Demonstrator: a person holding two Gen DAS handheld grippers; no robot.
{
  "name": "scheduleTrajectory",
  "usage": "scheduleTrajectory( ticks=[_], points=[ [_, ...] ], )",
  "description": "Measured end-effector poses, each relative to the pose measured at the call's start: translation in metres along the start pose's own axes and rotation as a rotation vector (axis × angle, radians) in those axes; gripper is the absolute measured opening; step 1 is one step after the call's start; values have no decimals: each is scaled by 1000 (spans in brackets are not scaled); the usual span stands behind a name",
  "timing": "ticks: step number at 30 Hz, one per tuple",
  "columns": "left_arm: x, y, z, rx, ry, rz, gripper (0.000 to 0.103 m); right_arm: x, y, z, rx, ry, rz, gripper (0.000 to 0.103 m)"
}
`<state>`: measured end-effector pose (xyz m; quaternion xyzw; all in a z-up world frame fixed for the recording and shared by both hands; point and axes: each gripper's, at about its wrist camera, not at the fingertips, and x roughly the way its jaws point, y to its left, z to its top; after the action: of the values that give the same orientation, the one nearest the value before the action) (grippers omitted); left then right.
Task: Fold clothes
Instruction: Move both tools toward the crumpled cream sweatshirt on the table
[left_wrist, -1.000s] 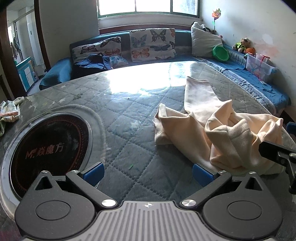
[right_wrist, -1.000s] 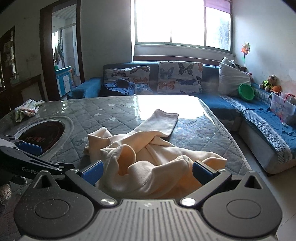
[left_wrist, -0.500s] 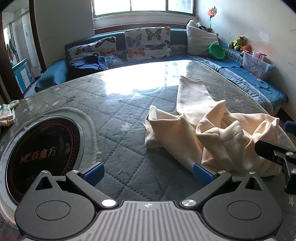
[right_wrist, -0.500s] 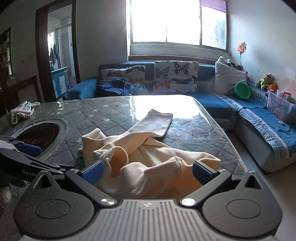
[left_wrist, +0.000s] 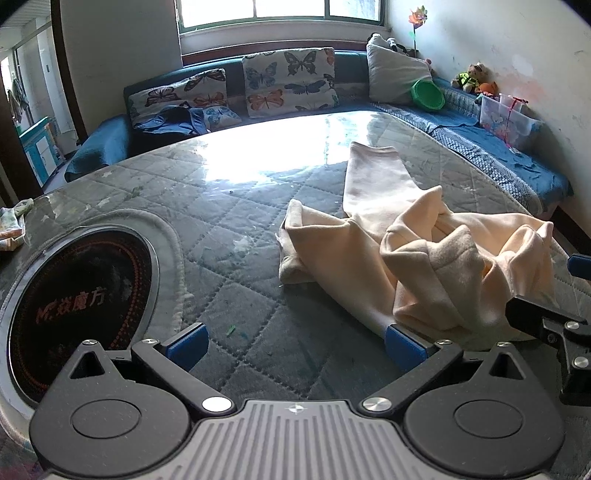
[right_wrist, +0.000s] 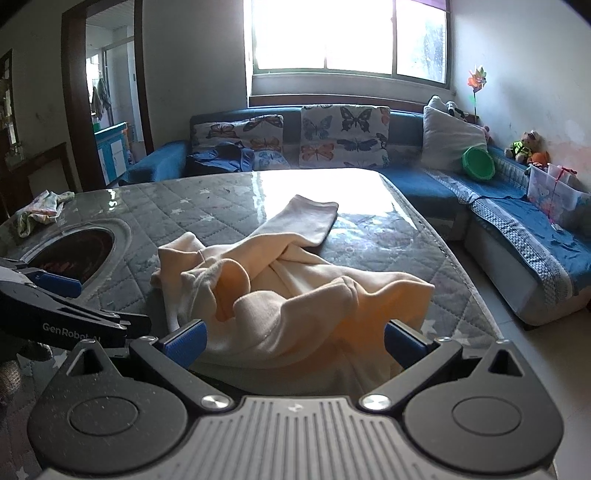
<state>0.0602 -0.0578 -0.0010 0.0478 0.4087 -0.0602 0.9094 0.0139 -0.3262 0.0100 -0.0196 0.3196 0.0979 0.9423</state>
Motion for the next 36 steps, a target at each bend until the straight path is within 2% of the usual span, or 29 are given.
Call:
scheduleTrajectory(
  ticks=[36],
  points=[
    [8, -12, -5, 63, 53, 30, 103, 5, 0, -1, -5, 30, -13, 103]
  ],
)
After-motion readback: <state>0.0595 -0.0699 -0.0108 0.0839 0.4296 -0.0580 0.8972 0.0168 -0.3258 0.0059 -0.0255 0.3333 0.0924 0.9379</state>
